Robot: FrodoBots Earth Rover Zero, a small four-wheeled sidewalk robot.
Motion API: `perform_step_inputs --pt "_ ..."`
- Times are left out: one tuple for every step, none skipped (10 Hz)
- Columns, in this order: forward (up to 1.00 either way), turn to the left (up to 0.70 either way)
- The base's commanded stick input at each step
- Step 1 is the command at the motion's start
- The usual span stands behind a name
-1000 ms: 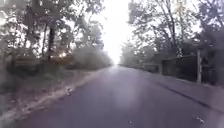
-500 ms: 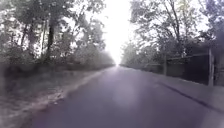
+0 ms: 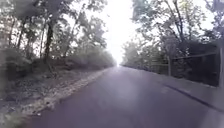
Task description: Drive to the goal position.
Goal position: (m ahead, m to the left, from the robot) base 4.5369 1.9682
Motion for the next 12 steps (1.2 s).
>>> perform_step_inputs --pt "1.00 0.00" --pt "1.00 0.00" --pt "1.00 0.00" --pt "1.00 0.00" --pt "1.00 0.00" --pt "1.00 0.00" --pt "1.00 0.00" --pt "1.00 0.00" --pt "1.00 0.00" --pt "1.00 0.00" --pt "1.00 0.00" --pt "1.00 0.00"
